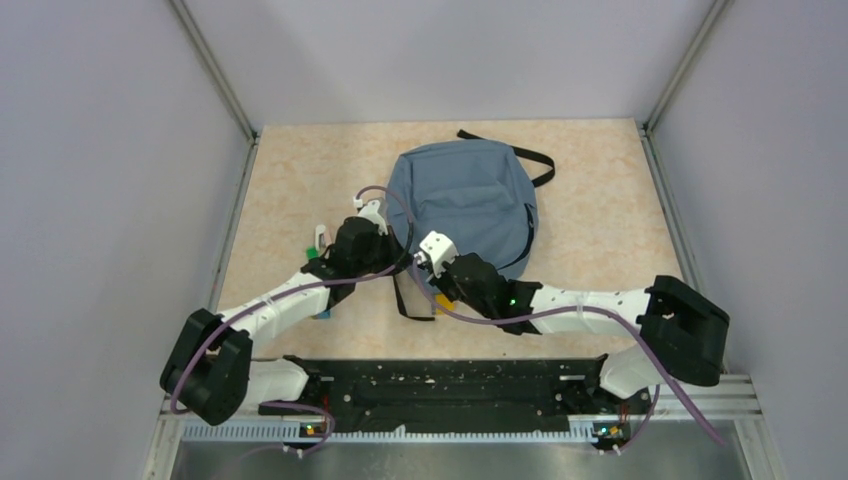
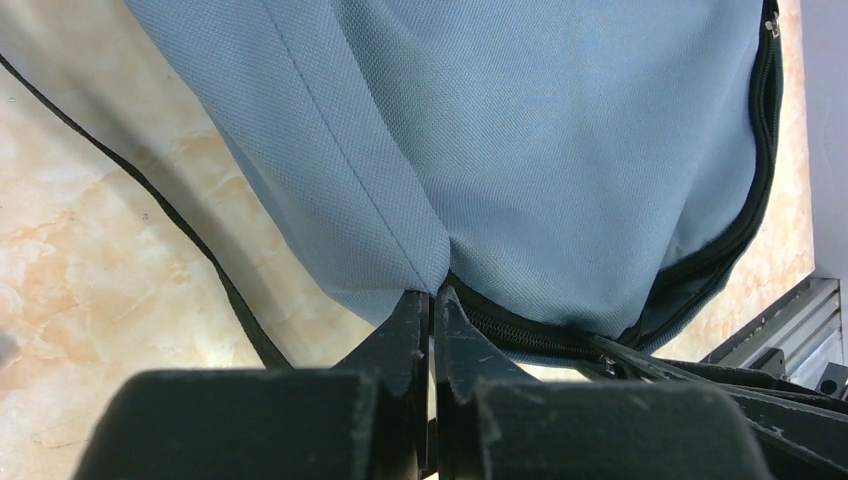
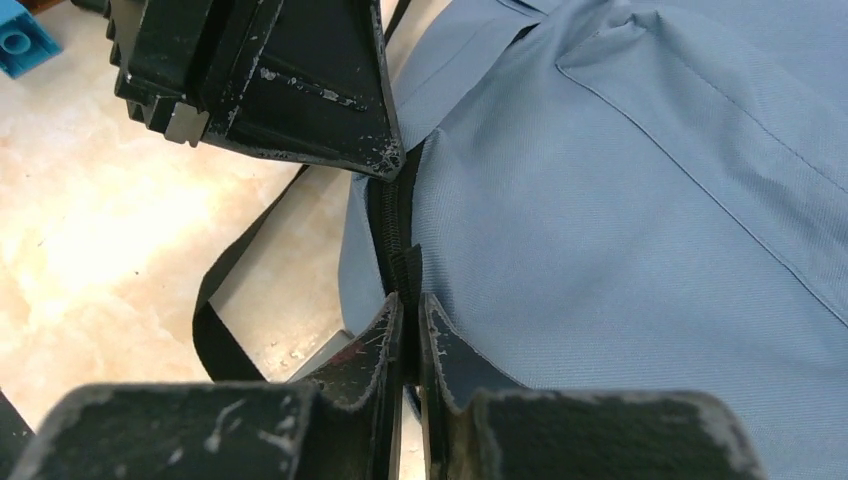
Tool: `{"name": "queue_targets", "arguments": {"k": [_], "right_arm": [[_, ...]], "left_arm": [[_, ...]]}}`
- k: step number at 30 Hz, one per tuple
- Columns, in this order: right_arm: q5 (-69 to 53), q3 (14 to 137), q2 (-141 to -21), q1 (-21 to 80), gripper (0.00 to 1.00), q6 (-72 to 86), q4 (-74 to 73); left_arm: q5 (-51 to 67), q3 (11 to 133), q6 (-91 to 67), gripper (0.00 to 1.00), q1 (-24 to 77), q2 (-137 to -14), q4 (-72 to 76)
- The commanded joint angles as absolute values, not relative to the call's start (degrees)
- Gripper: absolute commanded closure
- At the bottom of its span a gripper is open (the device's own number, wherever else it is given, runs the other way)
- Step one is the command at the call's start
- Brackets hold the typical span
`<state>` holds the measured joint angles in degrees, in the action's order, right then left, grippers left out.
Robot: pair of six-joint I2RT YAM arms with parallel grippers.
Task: Pack the student bag
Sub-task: Zip the student bag at the center of the board.
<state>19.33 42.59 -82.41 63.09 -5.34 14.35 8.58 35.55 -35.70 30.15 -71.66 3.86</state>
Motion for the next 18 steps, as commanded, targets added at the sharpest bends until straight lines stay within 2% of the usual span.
{"name": "queue_targets", "arguments": {"k": [1,4,18], "right_arm": [[19.01,42.11,-80.04,62.76,0.95,-1.99,18.15],[19.88,41.61,-79.65,62.76,1.0,-0.8,17.43],[34.08,35.81,-71.96,62.82,1.0,7.66,12.06]], "left_arm": [[8.97,38.05,-35.42,1.0,29.81,-71.61,6.69],[8.52,37.93,-35.27,1.0,29.78,-71.42,6.38],[3.29,38.74,-36.64,1.0,27.72,-72.0,6.77]]}}
